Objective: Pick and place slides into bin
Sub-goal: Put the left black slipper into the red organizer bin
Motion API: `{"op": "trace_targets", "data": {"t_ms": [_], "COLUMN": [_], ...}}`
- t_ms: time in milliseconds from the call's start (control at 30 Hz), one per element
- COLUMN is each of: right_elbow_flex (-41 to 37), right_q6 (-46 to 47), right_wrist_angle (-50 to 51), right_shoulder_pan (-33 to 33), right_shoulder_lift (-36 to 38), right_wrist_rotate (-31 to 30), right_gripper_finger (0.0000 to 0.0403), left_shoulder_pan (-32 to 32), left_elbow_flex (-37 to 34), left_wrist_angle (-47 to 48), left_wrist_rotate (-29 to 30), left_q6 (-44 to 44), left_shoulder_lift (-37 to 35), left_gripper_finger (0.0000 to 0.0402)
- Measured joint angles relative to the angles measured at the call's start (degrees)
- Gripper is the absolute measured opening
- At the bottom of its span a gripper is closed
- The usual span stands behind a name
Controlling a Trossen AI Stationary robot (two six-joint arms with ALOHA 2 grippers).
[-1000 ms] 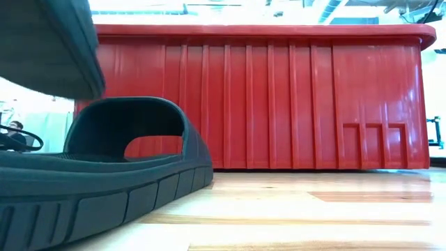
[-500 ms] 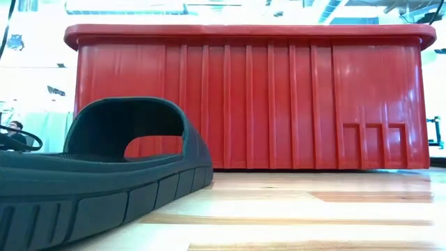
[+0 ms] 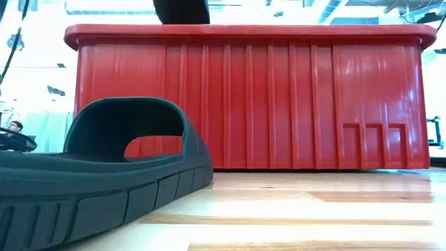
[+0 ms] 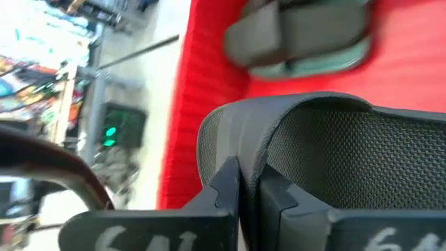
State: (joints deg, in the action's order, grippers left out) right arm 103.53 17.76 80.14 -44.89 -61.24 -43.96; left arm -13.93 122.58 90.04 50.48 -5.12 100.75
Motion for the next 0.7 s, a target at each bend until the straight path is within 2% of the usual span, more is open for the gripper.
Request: {"op": "trace_targets", "data": {"t_ms": [200,400,700], "right_elbow_flex": [0.11,0.13,0.16], "right_q6": [-2.94,-16.22,-18.09], "right_wrist_angle": [-5.55,-16.44,-15.47], "right_shoulder_pan": [2.28,2.26,2.24], "right_shoulder_lift": [4.00,7.42,10.50], "right_wrist_rotate": [11.71,26.97,35.91], "right_gripper_finger": [0.0127,0.0127,0.0127], "left_shoulder_pan": [12.39,22.81,28.91], "left_elbow_flex": [-0.74,-3.25,-8.20], "left_wrist_angle": [-0.09,-2.17,-15.23], "left_wrist_rotate": [-1.67,-7.98,-14.10], "left_q6": [12.65,17.44,29.50], "left_shoulder_lift": [-0.02,-0.02,-0.04], "left_gripper_finger": [0.0000,0.0000,0.0000]}}
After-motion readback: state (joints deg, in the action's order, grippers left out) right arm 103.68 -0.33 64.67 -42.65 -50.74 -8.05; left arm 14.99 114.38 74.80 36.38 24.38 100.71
